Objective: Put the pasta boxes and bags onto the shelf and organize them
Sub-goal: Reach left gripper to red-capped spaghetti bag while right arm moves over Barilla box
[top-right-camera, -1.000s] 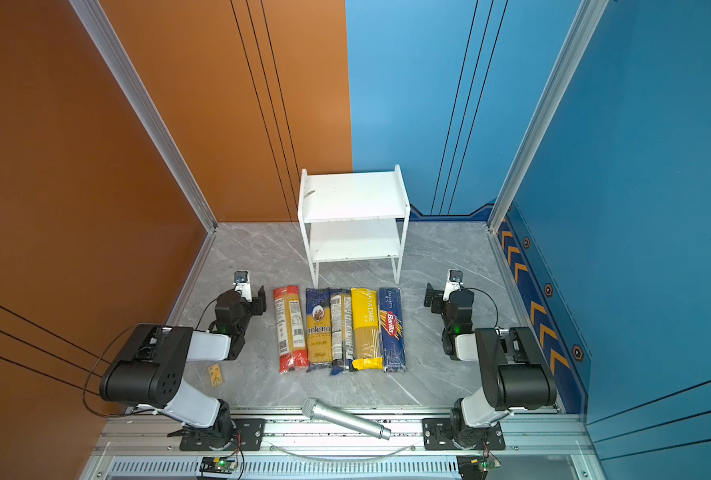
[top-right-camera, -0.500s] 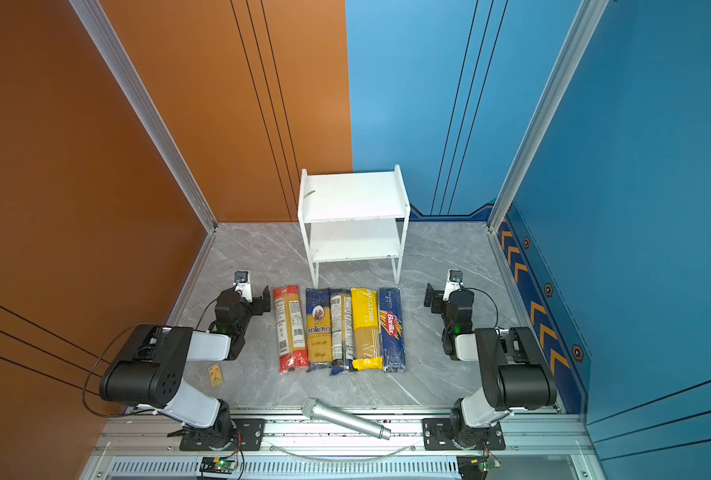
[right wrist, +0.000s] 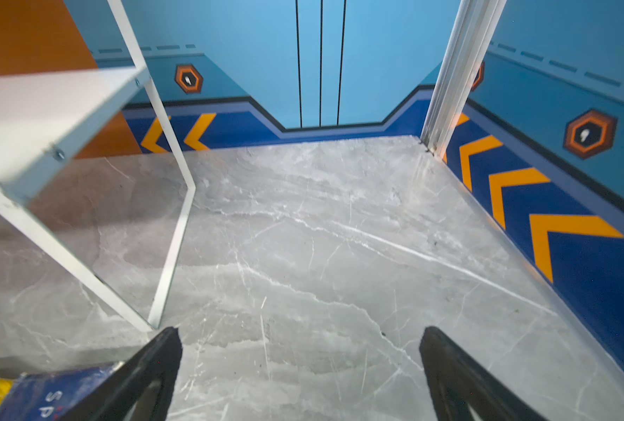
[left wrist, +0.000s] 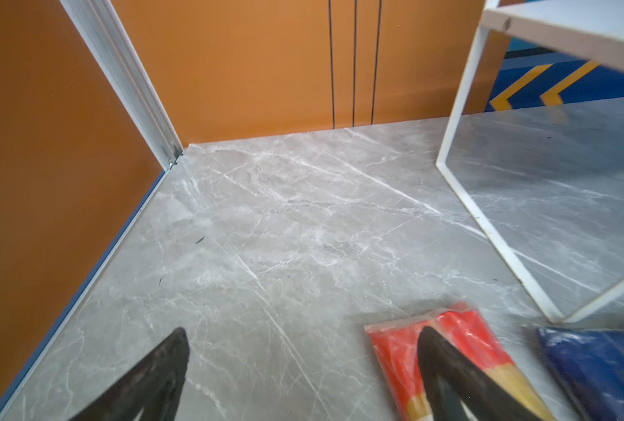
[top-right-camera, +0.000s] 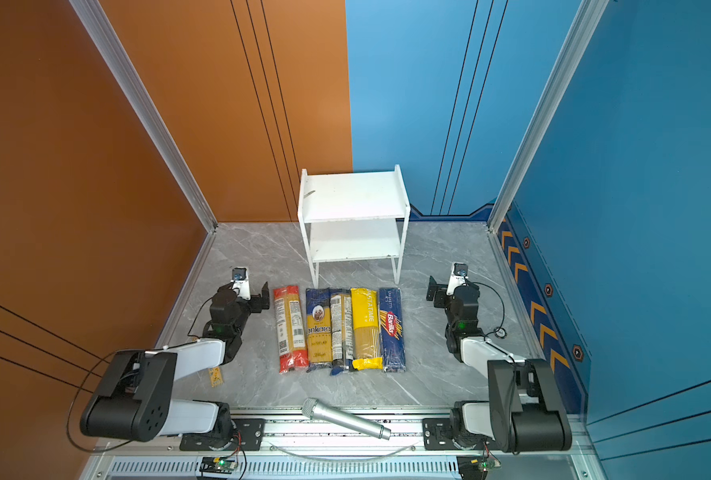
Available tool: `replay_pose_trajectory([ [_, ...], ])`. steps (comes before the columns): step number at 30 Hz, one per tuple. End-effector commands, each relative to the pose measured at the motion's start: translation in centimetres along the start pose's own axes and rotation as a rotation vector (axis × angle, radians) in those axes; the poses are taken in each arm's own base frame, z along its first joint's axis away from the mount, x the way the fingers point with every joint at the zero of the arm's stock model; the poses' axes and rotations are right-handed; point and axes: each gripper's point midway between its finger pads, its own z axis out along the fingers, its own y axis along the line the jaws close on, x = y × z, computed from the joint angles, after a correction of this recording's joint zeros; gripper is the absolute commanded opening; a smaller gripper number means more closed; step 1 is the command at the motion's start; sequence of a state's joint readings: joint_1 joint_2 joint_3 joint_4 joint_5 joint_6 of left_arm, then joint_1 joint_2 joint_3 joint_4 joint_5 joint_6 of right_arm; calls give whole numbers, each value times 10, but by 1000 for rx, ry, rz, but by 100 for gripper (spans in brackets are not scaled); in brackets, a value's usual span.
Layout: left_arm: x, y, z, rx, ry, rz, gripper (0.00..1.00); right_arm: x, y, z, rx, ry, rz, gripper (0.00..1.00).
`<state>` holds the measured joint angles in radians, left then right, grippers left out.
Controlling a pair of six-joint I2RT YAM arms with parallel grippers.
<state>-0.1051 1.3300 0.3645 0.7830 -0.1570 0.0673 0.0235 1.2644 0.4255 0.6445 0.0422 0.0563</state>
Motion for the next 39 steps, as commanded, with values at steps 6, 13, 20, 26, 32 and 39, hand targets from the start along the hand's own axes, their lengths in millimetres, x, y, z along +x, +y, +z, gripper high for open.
replay_pose_trajectory([
  [6,-35,-36,-21,123,-10,-75,98,-24,30,-36,-150,148,51,100],
  [13,-22,-87,-43,209,77,-75,98,-33,79,-60,-279,215,55,100],
  [20,10,-124,-71,254,206,-148,98,-17,121,-76,-382,308,61,100],
  [26,46,-136,-86,227,311,-154,98,3,138,-80,-417,355,54,100],
  [32,81,-131,-91,141,459,-174,98,14,149,-77,-439,382,30,100],
  [39,101,-125,-97,97,523,-216,98,21,160,-75,-465,400,21,100],
])
